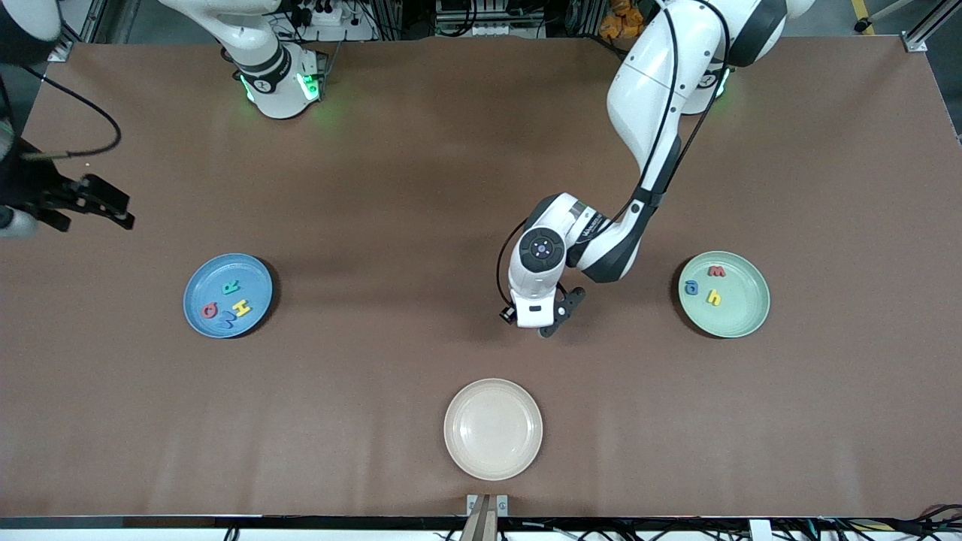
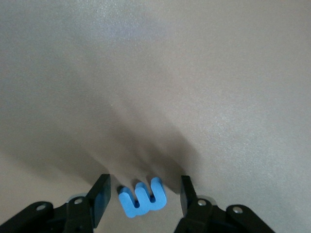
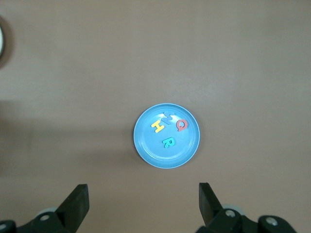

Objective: Sort uppercase to blue plate, lowercase to green plate
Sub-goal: 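Close the left gripper on the blue w and lift it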

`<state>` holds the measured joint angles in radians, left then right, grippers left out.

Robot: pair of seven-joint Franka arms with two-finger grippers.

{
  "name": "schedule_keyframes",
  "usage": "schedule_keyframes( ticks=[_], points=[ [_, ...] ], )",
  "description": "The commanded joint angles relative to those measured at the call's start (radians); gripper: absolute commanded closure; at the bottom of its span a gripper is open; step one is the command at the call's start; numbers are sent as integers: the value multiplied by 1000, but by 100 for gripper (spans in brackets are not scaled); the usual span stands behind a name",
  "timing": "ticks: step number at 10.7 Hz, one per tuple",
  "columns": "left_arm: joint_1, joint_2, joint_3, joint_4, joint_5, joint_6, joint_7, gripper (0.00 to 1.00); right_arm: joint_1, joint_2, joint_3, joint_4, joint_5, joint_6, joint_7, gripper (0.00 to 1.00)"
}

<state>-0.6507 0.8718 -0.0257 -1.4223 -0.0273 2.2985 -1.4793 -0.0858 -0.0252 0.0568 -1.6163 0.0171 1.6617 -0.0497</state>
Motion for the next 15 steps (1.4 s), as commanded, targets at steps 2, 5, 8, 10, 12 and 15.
schedule_keyframes(
  ticks=[2, 5, 8, 10, 12, 15],
  points=[
    [-10, 21, 3, 23, 15, -2, -55, 34, -2, 16, 5, 116, 7, -94, -7, 0],
    [-12, 19, -3, 22, 13, -4, -64, 34, -3, 11, 2, 119, -3, -96, -7, 0],
    [-12, 18, -8, 22, 12, -7, -64, 35, -11, 13, 2, 130, -20, -96, -9, 0],
    [-10, 16, -8, 22, 12, -7, -68, 40, -26, 21, -3, 151, -20, -96, -13, 0],
    [-9, 18, -8, 19, 12, -8, -67, 48, -32, 22, -5, 151, -22, -96, -13, 0],
    [-7, 18, -7, 13, 13, -10, -67, 64, -32, 27, -5, 150, -22, -96, -10, 0]
  ],
)
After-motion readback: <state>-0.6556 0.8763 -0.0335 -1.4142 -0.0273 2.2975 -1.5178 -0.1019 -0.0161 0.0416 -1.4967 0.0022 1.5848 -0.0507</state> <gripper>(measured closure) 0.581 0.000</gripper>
